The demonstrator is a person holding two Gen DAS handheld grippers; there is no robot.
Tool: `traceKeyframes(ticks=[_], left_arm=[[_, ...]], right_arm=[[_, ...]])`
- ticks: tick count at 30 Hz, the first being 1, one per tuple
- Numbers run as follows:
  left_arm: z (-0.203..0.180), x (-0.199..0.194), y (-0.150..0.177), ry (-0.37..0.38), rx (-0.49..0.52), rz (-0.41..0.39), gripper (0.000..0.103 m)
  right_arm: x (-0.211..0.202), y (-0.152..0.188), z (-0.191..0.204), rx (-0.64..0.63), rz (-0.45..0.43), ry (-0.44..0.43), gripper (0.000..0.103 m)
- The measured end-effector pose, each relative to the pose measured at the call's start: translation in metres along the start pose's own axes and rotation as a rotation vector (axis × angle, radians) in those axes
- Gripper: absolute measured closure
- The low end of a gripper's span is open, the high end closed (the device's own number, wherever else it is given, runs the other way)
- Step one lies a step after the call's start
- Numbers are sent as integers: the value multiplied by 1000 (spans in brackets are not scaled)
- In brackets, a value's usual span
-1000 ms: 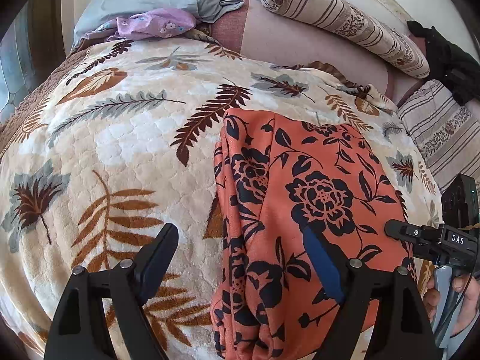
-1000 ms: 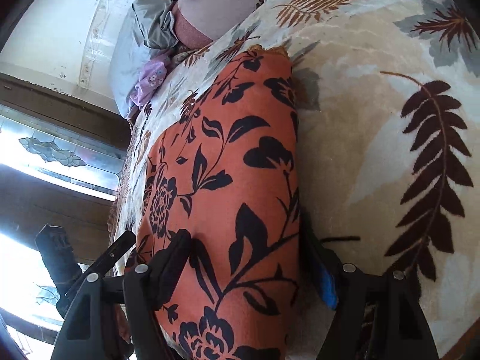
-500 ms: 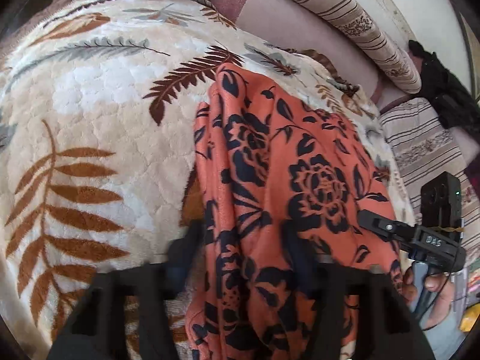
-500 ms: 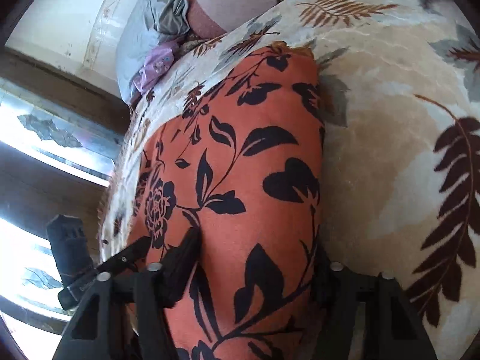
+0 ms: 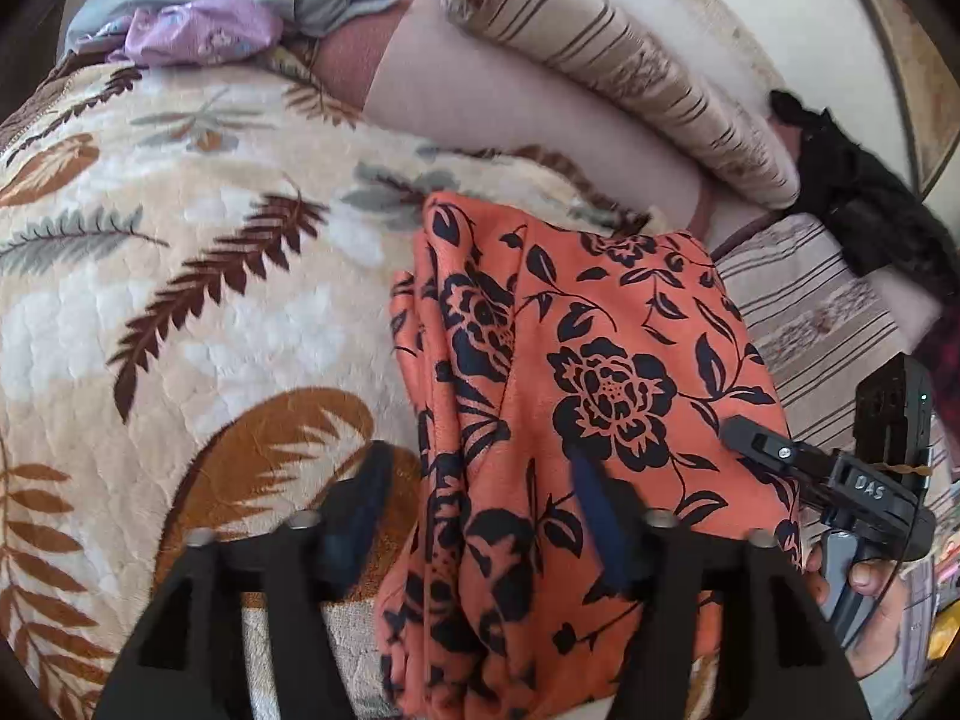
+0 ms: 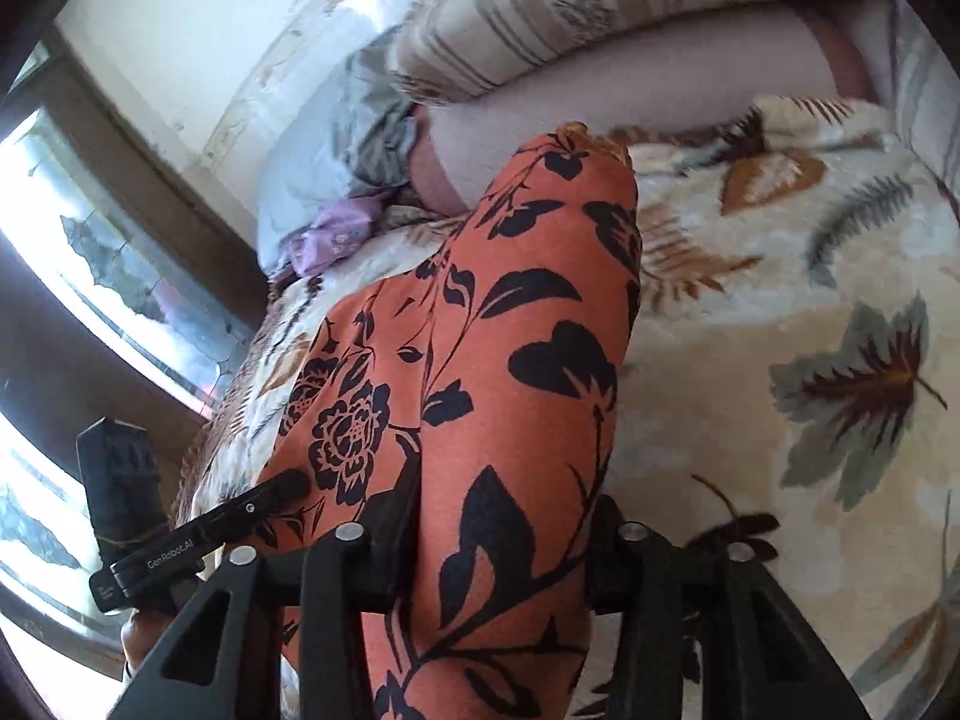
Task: Fold small clothes
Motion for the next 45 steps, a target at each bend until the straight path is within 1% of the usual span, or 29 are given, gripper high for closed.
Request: traceKeyframes(ticks=[1,2,3,4,5,7,9,10,11,12,13,14,15,16,17,18,19,20,21,22,24,25,26,30,33,35,38,42,45], left_arm=[[8,18,10,-71,0,55,20],[17,28,20,-115,-4,108,20],[20,29,27,-89,-26,116,20],[22,24,31,-71,-45,87,20],[23,15,33,-66,-47,57,20],[22,-3,35,-96,-17,12,20],[19,-19,36,-118,13,-46,20],[17,-23,39,-127,33,-61,20],[18,-20,41,-147,55,-54,19],[20,-12,45,-176,76,-21,19],[24,-3,50,-202,85,20,19],[27,1,54,-199,69,36,19],[28,-2,54,-193,38,25,19],[28,-9,53,-196,12,13,19],[22,-16,50,-196,10,-3,19],[16,-27,48,-208,33,-28,19],[11,-40,45,-232,70,-65,19],[5,-53,43,-269,106,-110,16],[1,-66,41,-312,136,-156,11],[-4,-78,40,-347,153,-194,9],[-14,-96,41,-372,171,-236,8],[-18,-103,41,-377,176,-248,8],[-23,-108,43,-376,177,-255,8],[-39,-126,54,-328,163,-270,8],[-51,-137,64,-323,160,-279,8],[-57,-142,69,-325,157,-281,8],[-65,-148,74,-338,164,-291,8],[-75,-160,77,-372,194,-337,8],[-80,-165,78,-354,191,-353,8]], right_arm=[[10,8,-24,72,25,47,25],[17,18,-45,133,53,94,25],[17,26,-57,167,54,98,25],[11,31,-62,188,22,66,25],[1,34,-64,189,-19,70,25],[-22,32,-56,160,-107,74,25],[-44,25,-33,112,-189,31,25],[-52,23,-19,76,-216,3,25],[-55,20,-5,35,-230,-25,25],[-53,19,9,-5,-224,-59,20],[-44,20,20,-34,-197,-92,13],[-28,25,22,-52,-143,-109,11],[-1,34,19,-54,-44,-84,10],[21,43,10,-41,47,-10,12],[23,47,9,-57,31,28,12],[13,47,19,-104,-12,46,11],[4,49,27,-143,-33,74,11],[-7,50,35,-175,-55,102,11],[-19,51,42,-209,-79,131,11],[-31,52,49,-245,-106,157,11],[-57,56,58,-297,-167,210,9],[-66,57,60,-305,-185,241,1],[-75,59,61,-306,-188,265,0],[-99,78,57,-304,-155,359,0],[-111,93,48,-300,-165,430,0],[-119,104,44,-278,-172,447,0],[-125,115,43,-265,-173,448,0],[-131,123,45,-287,-184,476,0],[-133,124,49,-289,-189,468,0]])
Point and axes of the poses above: each gripper's, at about its wrist camera, not at the fingertips, and x roughly the way its jaws point, z to its left, y to its underside, the point moved 7 cm from there along x, roughly the way its jaws point
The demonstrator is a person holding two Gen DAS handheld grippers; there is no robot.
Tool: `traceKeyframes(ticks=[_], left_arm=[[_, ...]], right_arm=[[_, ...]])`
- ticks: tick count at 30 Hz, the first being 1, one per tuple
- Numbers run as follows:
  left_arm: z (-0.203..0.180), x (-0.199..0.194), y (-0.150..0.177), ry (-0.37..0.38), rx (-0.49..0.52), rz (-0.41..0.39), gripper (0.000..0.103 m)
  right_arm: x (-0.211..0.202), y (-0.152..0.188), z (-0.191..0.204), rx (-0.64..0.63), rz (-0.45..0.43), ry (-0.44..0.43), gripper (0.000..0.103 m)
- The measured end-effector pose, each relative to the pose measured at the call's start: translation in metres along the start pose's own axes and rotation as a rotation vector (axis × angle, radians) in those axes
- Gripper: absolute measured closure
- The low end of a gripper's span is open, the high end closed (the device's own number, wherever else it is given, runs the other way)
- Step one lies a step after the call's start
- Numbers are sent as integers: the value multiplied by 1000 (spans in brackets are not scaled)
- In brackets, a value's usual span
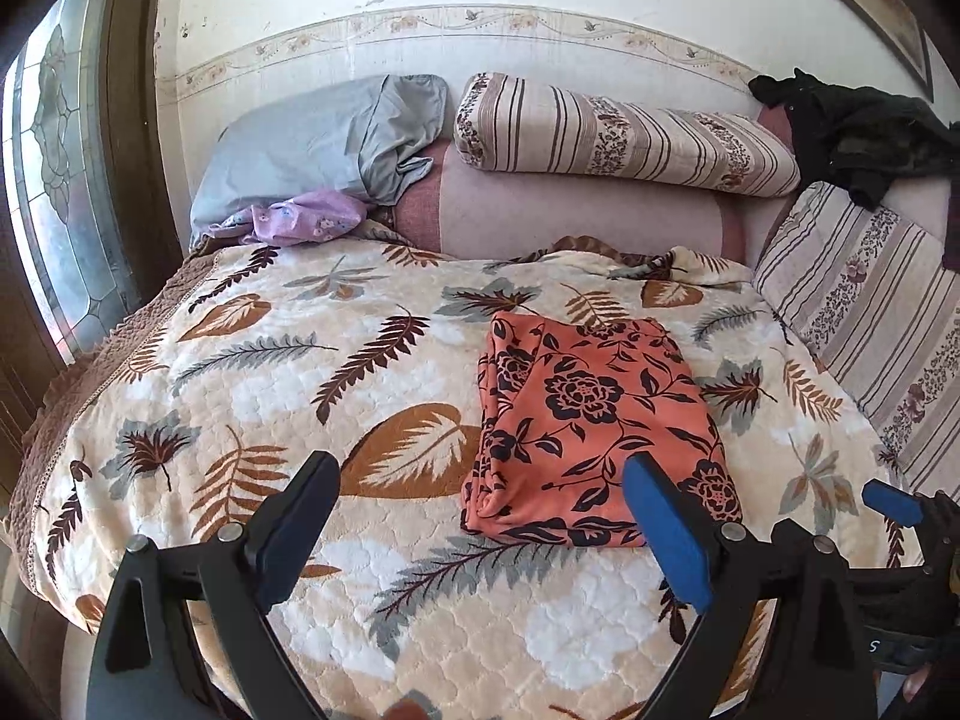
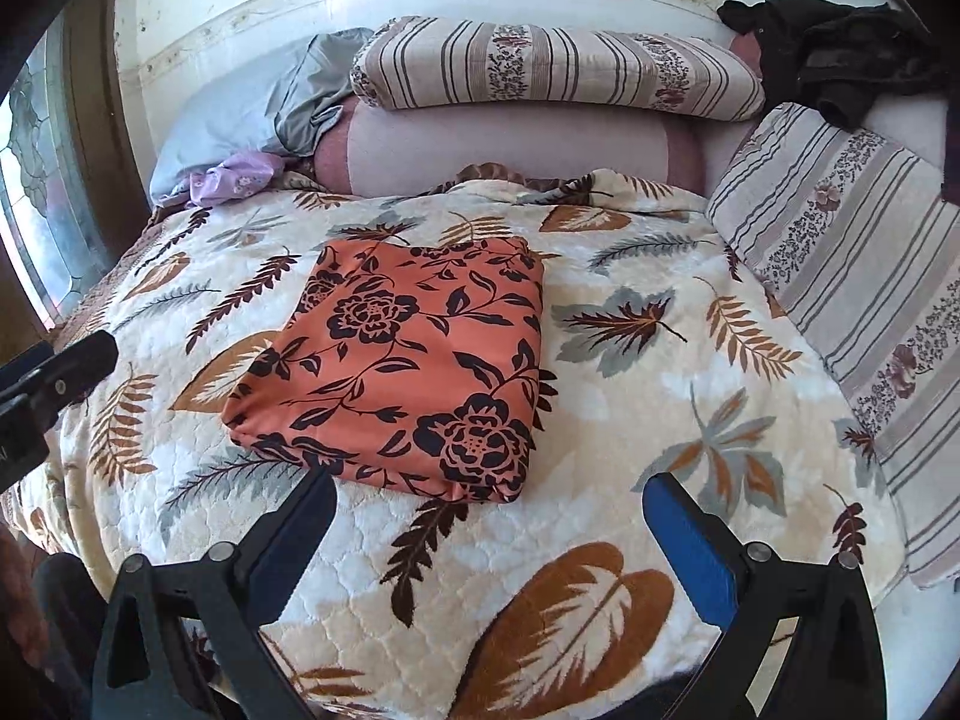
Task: Fold small clothes
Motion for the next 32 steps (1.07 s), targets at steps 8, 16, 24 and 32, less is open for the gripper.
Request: traceKeyframes(ticks=[8,16,24,32], left_arm=[[-11,2,-5,64,-24,14,8],[-22,8,-10,54,7,21,8],[-25,19,-12,34,15,39,4],[-27,38,-19,18,39,29,3]], right_arm=[[-7,-9,3,-15,-31,-1,0],[-2,-14,0,-10,-28,0,0],[8,-20,-1,-16,-24,0,0],[30,-24,3,-20,2,-13,0]])
Point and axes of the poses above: each gripper's, at about its wrist camera, not at the fingertips, and x roughly the way its jaws point, z to its left, y to its underside, the point moved 7 cm from there along x, roughly the way its jaws point
